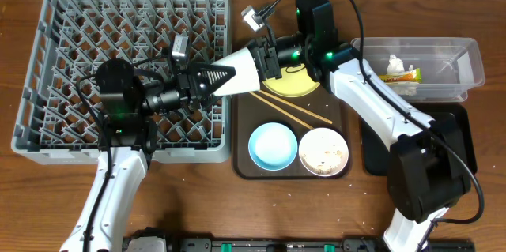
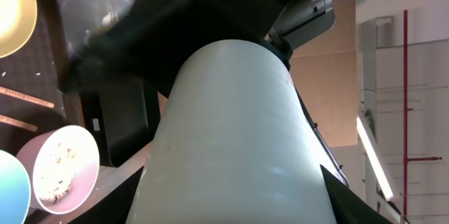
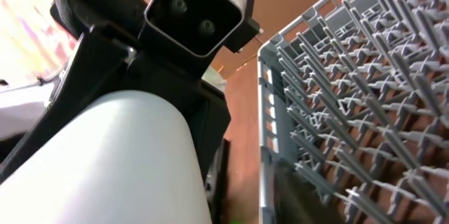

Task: Sort waste into correct bins and load items into the dishwasher
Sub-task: 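Grasp the cup with the left gripper and release the right gripper, then lower the cup into the dish rack with the left gripper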

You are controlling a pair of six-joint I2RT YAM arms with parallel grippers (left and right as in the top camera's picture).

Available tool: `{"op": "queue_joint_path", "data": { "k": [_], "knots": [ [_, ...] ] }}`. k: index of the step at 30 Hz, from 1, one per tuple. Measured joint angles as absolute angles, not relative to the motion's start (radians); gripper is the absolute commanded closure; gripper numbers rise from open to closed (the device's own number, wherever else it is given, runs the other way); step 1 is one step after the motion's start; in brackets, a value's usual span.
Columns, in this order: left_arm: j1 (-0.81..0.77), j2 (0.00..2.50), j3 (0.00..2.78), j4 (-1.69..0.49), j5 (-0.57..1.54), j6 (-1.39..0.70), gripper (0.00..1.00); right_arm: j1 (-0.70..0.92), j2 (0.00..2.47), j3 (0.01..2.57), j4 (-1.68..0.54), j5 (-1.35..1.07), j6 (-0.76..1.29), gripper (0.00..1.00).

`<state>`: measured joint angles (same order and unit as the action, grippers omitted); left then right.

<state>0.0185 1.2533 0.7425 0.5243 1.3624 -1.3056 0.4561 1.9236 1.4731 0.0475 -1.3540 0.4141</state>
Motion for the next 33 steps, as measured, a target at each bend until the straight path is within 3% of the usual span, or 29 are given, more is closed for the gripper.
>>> {"op": "queue_joint_path", "data": {
  "k": [3, 12, 18, 25, 33],
  "knots": [
    [0.018, 1.253, 0.743, 0.540, 1.362, -1.305, 0.76, 0.455, 1.924, 1.473, 0.054, -1.351, 0.412, 0.18],
    [0.090, 1.252, 0.743, 0.558, 1.363, -1.299, 0.79, 0.300, 1.924, 1.473, 0.066, -1.353, 0.430, 0.01],
    [0.177, 1.252, 0.743, 0.558, 1.361, -1.233, 0.80, 0.161, 1.924, 1.473, 0.065, -1.352, 0.436, 0.01],
    [0.283, 1.252, 0.743, 0.541, 1.300, -1.175, 0.80, 0.136, 1.924, 1.473, 0.062, -1.345, 0.435, 0.01],
    [0.438, 1.253, 0.793, 0.279, 1.121, -1.065, 0.80, 0.167, 1.924, 1.473, -0.030, -1.259, 0.391, 0.01]
  ]
}}
